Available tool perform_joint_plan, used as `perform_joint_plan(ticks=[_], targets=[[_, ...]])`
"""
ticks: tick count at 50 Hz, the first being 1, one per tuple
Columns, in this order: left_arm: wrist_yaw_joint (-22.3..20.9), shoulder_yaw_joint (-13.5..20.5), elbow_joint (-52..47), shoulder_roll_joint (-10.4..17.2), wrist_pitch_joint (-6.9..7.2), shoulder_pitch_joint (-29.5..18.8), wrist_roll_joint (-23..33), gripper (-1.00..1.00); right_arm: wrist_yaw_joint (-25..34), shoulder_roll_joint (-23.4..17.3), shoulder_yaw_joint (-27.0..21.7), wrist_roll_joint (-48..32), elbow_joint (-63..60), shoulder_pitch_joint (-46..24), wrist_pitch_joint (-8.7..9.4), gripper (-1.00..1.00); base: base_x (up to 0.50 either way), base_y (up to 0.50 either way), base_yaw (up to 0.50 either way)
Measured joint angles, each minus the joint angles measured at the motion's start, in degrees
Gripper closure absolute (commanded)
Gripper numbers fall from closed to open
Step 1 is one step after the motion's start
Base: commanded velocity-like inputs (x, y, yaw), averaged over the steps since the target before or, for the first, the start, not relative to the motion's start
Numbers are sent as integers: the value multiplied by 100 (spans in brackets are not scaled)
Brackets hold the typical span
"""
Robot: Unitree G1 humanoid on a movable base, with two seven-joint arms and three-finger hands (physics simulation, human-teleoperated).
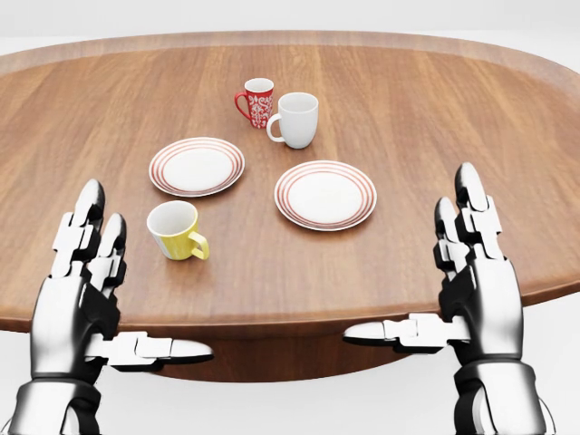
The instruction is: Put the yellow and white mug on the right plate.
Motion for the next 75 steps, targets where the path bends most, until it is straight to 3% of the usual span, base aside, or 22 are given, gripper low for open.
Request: perform_joint_plan(ticks=[23,45,56,75], targets=[[-51,131,-590,39,0,-45,-42,-100,114,-11,-72,190,-571,52,0,-100,44,0,0],[-60,139,-656,27,0,-58,-48,-100,174,2,34,-70,-593,123,0,-100,2,36,0],[-58,146,-658,47,0,-51,-44,-100,155,33,46,-31,-564,108,0,-100,0,0,0],[-54,148,-698,41,0,-52,-56,-100,192,29,34,113,-655,150,0,-100,50,0,0]])
